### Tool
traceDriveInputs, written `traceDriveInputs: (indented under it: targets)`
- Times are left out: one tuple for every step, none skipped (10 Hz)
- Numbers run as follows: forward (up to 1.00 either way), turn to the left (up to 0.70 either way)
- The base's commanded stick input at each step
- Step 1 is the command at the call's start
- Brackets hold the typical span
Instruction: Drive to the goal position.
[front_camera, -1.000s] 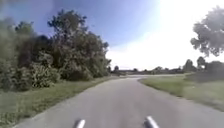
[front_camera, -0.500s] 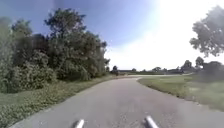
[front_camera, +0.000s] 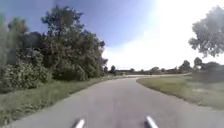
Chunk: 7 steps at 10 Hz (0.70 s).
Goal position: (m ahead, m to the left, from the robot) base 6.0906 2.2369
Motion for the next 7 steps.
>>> traceDriveInputs:
  targets:
    - [0.7, 0.0]
    - [0.7, 0.0]
    - [0.7, 0.0]
    - [0.7, 0.0]
    - [0.7, 0.0]
    - [0.7, 0.0]
    - [0.7, 0.0]
